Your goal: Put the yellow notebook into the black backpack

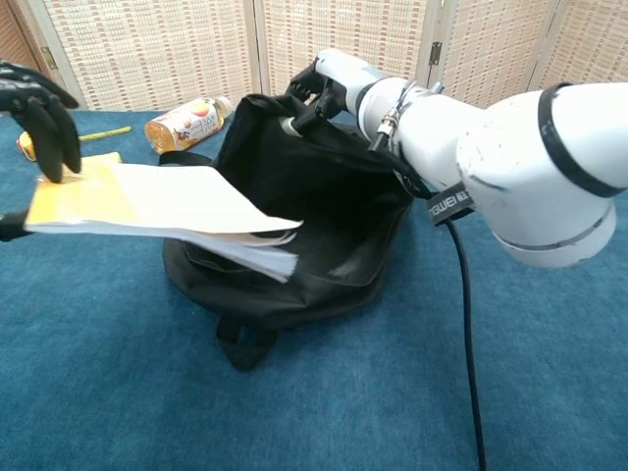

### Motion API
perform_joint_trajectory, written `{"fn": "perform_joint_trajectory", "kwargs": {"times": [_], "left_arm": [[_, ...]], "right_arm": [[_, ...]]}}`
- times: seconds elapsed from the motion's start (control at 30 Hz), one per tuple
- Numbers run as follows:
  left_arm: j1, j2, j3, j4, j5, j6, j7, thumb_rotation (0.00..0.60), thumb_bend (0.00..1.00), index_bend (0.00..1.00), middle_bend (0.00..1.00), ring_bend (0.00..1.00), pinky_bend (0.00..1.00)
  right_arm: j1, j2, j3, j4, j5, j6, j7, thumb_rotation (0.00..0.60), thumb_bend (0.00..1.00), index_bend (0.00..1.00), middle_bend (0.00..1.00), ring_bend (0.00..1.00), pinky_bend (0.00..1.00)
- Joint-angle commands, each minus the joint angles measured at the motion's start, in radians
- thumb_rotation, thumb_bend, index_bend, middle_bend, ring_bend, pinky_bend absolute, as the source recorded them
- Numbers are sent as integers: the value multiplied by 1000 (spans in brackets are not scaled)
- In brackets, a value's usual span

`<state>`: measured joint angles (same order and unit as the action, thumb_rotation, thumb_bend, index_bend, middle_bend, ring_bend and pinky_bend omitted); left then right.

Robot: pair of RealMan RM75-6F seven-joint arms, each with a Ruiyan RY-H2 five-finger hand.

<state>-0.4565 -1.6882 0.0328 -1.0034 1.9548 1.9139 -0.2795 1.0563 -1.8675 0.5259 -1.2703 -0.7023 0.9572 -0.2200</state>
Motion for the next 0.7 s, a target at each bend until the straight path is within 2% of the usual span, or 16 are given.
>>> {"fn": "perform_joint_trajectory", "kwargs": {"times": [0.03,0.4,0.7], "left_arm": [[-24,-23,-8,-16,10,-19,0,600,538,681,582,474,339],[-105,-86,-17,-53,48,-95,26,600,538,682,582,475,341],[-156,-181,-79,58,-57,-210,6,600,538,679,582,475,343]], "right_arm": [[5,-9,17,5,-1,-2,25,600,740,775,363,270,58],[11,-14,53,11,-19,5,87,600,739,773,366,271,58],[-22,33,48,-99,-36,-12,134,600,739,774,368,271,58]]}}
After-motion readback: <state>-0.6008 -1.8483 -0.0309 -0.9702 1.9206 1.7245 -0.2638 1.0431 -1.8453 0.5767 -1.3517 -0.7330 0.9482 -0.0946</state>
